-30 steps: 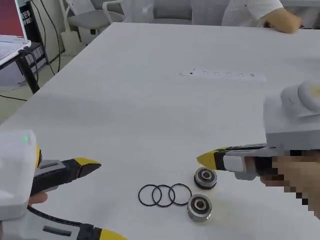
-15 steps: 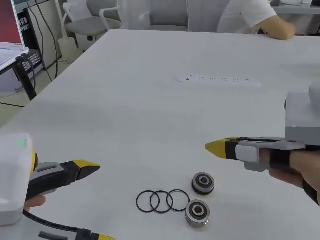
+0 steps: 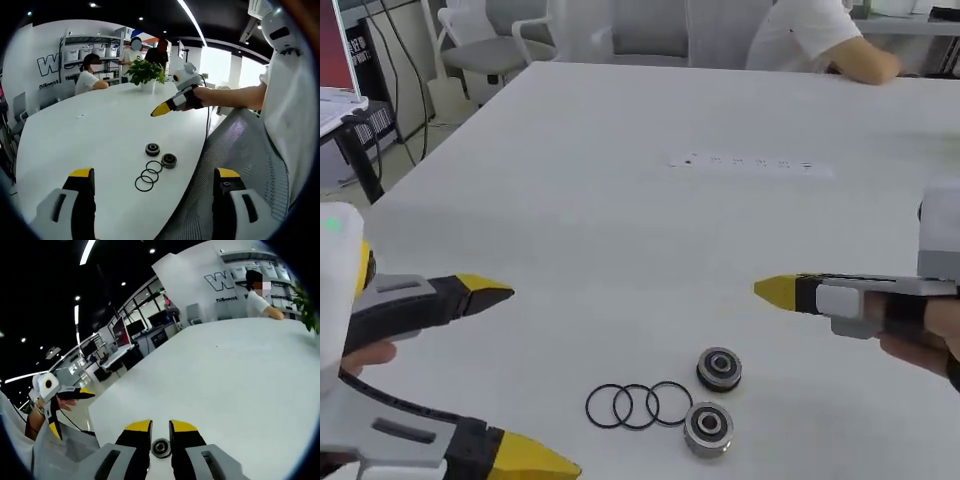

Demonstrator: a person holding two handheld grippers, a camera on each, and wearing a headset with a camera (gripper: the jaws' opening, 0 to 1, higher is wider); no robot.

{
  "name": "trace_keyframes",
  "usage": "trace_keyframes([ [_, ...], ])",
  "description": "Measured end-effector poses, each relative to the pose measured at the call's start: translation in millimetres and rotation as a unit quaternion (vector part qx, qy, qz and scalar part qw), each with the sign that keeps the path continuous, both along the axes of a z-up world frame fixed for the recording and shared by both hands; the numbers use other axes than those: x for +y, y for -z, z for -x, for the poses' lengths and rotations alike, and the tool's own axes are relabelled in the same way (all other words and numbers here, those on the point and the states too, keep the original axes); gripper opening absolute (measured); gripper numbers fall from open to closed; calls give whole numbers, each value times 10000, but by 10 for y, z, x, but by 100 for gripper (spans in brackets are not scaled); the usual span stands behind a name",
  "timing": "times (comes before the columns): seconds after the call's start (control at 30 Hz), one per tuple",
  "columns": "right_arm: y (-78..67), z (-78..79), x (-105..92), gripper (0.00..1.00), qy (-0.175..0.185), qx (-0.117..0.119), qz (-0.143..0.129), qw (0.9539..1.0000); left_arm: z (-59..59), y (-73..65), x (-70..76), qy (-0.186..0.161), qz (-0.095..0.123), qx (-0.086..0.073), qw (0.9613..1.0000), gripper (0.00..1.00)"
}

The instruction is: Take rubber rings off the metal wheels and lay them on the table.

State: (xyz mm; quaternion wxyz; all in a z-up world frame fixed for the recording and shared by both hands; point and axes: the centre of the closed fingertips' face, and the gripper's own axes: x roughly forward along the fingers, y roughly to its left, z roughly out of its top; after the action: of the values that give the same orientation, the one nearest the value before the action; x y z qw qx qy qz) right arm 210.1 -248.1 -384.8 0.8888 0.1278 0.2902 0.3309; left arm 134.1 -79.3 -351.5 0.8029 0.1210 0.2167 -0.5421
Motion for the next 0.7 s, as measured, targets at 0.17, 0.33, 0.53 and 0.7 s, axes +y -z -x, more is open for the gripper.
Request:
trace_keyframes([
  [0.17,53,-16,-108,11,122,58,19,9999,-125,-253,-76,94,52,-331,9994,97],
  [0.33,99,-29,-196,11,216,95,47,9997,-262,-493,-210,279,94,-636,9975,96],
  [0.53,173,-17,-247,12,188,127,208,9995,-399,-620,-379,498,69,-860,9950,96],
  [0.7,224,-1,-247,13,58,56,434,9990,-459,-658,-552,741,117,-924,9929,95],
])
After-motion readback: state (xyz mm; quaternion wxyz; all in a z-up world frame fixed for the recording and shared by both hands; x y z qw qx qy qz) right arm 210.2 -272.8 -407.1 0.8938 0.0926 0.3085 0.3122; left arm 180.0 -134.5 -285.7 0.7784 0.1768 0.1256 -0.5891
